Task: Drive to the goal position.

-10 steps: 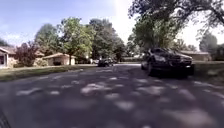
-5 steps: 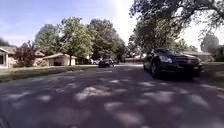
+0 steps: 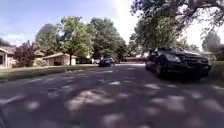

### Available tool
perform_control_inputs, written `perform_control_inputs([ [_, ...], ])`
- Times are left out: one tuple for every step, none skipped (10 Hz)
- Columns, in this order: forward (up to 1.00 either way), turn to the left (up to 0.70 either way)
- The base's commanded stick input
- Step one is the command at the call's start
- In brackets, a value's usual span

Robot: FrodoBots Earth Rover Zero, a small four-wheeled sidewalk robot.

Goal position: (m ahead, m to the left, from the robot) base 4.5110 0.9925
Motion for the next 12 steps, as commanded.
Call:
perform_control_inputs([
  [0.69, -0.02],
  [0.69, -0.08],
  [0.69, -0.14],
  [0.69, -0.2],
  [0.69, -0.26],
  [0.69, -0.32],
  [0.69, -0.21],
  [0.69, -0.02],
  [0.69, 0.03],
  [0.69, 0.03],
  [0.69, 0.03],
  [0.69, 0.03],
])
